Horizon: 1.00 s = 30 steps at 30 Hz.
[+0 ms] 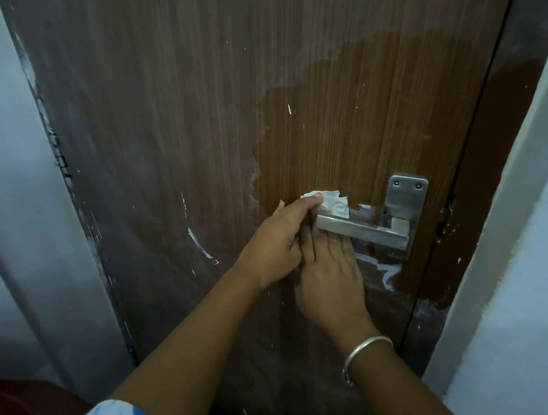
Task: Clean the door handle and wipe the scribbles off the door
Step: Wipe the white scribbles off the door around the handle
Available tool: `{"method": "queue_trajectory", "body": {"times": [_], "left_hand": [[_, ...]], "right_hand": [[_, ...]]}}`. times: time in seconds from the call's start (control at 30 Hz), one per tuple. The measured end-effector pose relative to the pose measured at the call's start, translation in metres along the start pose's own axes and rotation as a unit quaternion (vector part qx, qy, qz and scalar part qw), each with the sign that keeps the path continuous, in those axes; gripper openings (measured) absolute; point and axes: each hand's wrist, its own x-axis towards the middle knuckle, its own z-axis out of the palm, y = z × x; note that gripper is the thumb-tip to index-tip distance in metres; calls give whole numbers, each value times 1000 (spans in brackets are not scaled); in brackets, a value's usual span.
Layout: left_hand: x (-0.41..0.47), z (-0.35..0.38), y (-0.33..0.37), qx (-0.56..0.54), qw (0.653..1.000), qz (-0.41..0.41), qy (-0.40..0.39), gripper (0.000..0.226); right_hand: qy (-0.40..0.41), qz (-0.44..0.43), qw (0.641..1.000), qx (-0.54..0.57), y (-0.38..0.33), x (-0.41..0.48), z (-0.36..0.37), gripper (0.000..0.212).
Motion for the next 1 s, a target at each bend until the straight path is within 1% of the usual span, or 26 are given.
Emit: {"method": "queue_trajectory", "body": {"times": [0.07,0.17,0.23,0.3,0.37,0.43,0.53,0.63,0.77,0.87,0.93,1.0], "left_hand": [[2,-5,3,-8,1000,0,-1,58],[3,-8,7,26,999,23,-10,51],[2,-7,11,54,998,39,5,50],[2,-5,17,49,997,45,32,47],[3,-3,21,52,996,59,43,41],[6,-3,23,88,992,76,45,32],[9,-3,24,102,991,65,54,26],[7,-2,21,77,994,51,57,26],[6,-3,17,104,992,48,55,27],[-4,0,10,123,991,17,53,38],[-16,4,3,101,992,-40,66,46],[-29,6,-5,74,989,-98,83,47]], "right_hand": [[-2,-2,1000,-5,1,6,0,71],[22,12,1000,-2,5,6,0,67],[38,26,999,5,6,5,-2,66],[50,36,998,3,5,3,-4,65],[53,51,997,-14,6,0,-7,64],[56,84,995,-22,12,-4,-9,68],[65,110,991,-26,21,-9,-11,73],[59,118,991,-33,16,-7,-13,78],[60,132,989,-37,10,-5,-14,82],[30,133,990,-43,11,-13,-9,84],[7,134,990,-44,10,-19,-6,87],[2,142,989,-48,9,-20,-4,87]]}}
